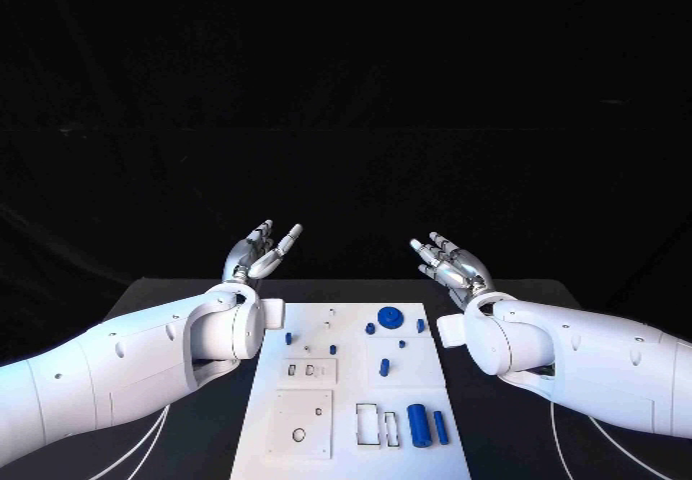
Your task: Assemble the parts on the task board
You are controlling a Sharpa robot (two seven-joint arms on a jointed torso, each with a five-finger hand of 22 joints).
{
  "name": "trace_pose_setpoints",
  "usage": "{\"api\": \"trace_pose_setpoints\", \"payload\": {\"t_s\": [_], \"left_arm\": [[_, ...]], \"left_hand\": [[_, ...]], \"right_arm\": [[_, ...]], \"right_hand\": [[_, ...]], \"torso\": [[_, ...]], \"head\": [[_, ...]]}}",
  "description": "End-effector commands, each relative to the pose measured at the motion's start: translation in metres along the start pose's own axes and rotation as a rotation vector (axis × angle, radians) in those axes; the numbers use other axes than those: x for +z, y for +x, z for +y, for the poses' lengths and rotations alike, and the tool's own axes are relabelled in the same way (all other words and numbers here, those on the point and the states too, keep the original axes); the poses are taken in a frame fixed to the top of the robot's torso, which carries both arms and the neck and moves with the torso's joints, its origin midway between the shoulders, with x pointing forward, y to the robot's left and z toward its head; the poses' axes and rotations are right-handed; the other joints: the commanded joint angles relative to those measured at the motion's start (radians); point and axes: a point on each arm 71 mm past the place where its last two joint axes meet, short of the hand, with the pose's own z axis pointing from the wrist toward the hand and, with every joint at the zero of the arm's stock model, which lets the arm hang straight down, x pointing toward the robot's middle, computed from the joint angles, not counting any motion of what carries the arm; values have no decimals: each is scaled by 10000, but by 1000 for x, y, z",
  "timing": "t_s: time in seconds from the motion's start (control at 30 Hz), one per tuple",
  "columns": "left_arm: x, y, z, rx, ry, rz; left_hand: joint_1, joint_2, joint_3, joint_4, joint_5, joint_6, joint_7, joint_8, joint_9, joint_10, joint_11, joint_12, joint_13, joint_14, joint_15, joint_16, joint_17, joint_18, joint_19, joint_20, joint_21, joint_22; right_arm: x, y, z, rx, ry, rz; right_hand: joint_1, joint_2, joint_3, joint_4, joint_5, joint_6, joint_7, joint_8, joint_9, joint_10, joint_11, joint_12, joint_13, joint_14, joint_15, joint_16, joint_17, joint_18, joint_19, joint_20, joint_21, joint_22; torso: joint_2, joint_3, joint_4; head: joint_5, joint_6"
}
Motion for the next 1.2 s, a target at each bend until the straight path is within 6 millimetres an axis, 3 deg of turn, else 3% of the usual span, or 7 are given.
{"api": "trace_pose_setpoints", "payload": {"t_s": [0.03, 0.13, 0.3, 0.33, 0.43, 0.77, 1.2], "left_arm": [[0, 5, -1, -446, 53, 507], [0, 5, -1, -446, 53, 507], [0, 5, -1, -446, 53, 507], [-4, -17, -8, -425, 587, 129], [-5, -19, -11, -437, 648, 114], [-9, -22, -19, -659, 630, 469], [-27, -20, -36, -586, 734, 1804]], "left_hand": [[719, 412, 507, 51, 36, 867, 623, 258, 173, 804, 189, 179, 111, 1041, 286, 352, 237, 234, 879, 79, 431, 189], [797, 379, 360, 36, 3, 1935, 848, 593, 396, 2261, 432, 434, 253, 2745, 476, 941, 592, 432, 2688, 85, 1235, 540], [1491, 524, 113, -9, -29, 3782, 1005, 1234, 809, 4843, 650, 889, 432, 5629, 154, 1897, 1135, 838, 5227, 51, 2281, 847], [1595, 535, 133, -3, -35, 3997, 1020, 1310, 860, 5181, 675, 922, 435, 5962, 81, 1982, 1186, 915, 5361, 54, 2313, 827], [2081, 545, 306, -21, -51, 6046, 1058, 2086, 1315, 7368, 800, 1321, 520, 7081, -232, 2351, 1378, 1212, 6200, 20, 2598, 822], [2579, 403, 746, -13, -50, 6837, 914, 2444, 1446, 8810, 457, 1150, 512, 8649, -688, 2798, 1853, 1242, 7640, -403, 2998, 755], [2332, 175, 1230, 3, -56, 7348, 698, 2481, 1444, 10183, 126, 1111, 542, 9620, -1061, 3115, 2489, 1233, 8503, -778, 3314, 764]], "right_arm": [[4, 9, 0, 504, 269, 1798], [6, 7, 0, 496, 342, 2103], [7, 7, 0, 487, 396, 2315], [17, -11, 16, -1417, -1147, 1823], [19, -14, 22, -2027, -1514, 1844], [23, -17, 37, -3673, -2191, 2158], [30, 0, 52, -8927, -2527, 3654]], "right_hand": [[1371, -80, 503, -810, -206, 1148, 1763, 431, 286, 1561, 124, 322, 179, 1690, 143, 481, 328, 17, 1115, 126, 557, 276], [2000, -220, 907, -1521, -258, 2676, 1711, 1022, 651, 3422, 4, 699, 337, 3348, -20, 1004, 623, 155, 2178, 100, 1061, 507], [2267, -321, 1487, -2115, -320, 4563, 1633, 1743, 1069, 6107, -138, 1079, 453, 5666, -200, 1650, 959, 329, 3274, 88, 1533, 664], [2288, -391, 1684, -2266, -366, 5139, 1590, 1939, 1174, 6998, -208, 1163, 476, 6451, -292, 1843, 1056, 424, 3789, 87, 1735, 732], [2316, -701, 2063, -2633, -326, 6106, 1481, 2207, 1315, 7736, -350, 1075, 467, 7038, -460, 1915, 1065, 608, 4999, 77, 2215, 884], [2120, -1091, 2846, -3005, -326, 7219, 1335, 2326, 1365, 8694, -560, 728, 458, 7953, -710, 2001, 1047, 807, 5706, 27, 2511, 882], [1592, -1919, 2798, -3037, 283, 8126, 916, 2484, 1441, 10024, -1024, 536, 496, 9829, -1332, 2657, 1522, 843, 7280, -563, 3600, 1291]], "torso": [[-1, -3, -3], [-1, -3, -3], [-1, -3, -3], [295, 13, -35], [395, 24, -39], [648, 25, 29], [1134, 35, 187]], "head": [[-1, -2], [-1, -2], [-1, -2], [87, -151], [79, -139], [52, -114], [-6, -117]]}}
